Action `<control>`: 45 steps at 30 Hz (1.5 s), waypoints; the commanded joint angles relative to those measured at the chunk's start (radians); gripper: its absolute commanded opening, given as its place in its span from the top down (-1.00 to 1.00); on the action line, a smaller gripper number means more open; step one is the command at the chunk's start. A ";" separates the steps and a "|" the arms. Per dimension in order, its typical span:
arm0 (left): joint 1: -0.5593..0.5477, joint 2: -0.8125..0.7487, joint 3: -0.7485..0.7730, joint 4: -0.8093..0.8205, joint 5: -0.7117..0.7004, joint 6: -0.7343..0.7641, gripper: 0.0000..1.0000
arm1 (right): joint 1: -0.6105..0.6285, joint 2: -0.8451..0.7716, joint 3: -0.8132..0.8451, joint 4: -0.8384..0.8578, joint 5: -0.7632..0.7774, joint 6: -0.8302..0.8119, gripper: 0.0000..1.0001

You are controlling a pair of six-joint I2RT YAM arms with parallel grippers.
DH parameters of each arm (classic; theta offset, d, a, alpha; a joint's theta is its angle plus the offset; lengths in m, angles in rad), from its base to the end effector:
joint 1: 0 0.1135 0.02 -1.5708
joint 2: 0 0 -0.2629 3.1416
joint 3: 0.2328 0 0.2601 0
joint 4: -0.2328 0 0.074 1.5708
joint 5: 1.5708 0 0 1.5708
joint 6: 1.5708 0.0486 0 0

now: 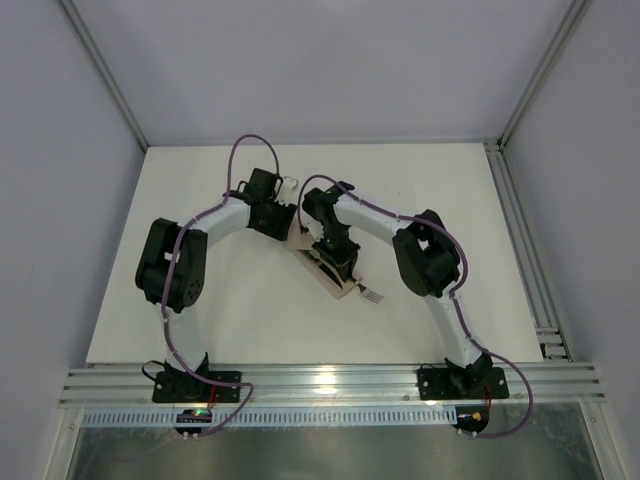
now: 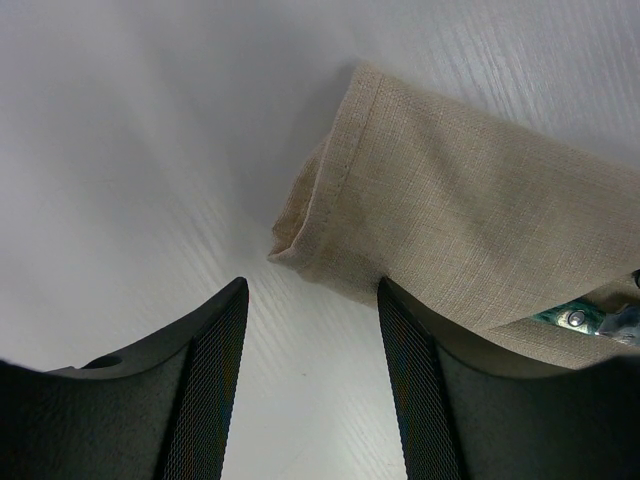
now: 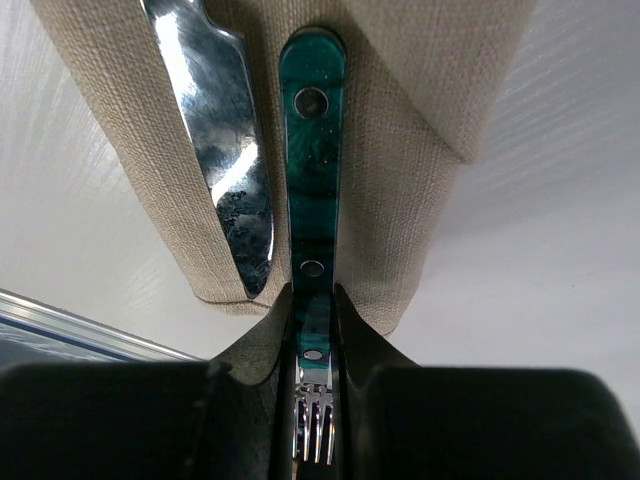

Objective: Fold the napkin into a case and place the utensils inside
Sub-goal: Insert the fork into the folded napkin.

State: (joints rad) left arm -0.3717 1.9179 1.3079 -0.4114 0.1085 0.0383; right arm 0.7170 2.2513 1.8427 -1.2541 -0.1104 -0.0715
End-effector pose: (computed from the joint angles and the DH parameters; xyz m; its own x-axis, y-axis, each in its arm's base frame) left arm 0.3849 -0.1557 0.1606 -0.7782 0.3442 -0.5253 0.4439 0.8932 -0.0723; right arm 0.3208 0.2868 0.1506 -0.7026 -0.7067 0.0837 -0.6975 0.7072 0.1160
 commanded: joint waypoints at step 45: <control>-0.001 -0.007 0.008 0.042 0.022 0.034 -0.12 | 0.038 -0.652 -0.328 0.480 0.647 0.168 -0.56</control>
State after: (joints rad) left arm -0.3672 1.9224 1.3079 -0.4061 0.1238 0.0612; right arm 0.7589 1.6939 1.6279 -0.9344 0.2844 0.0578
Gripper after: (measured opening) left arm 0.559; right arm 0.758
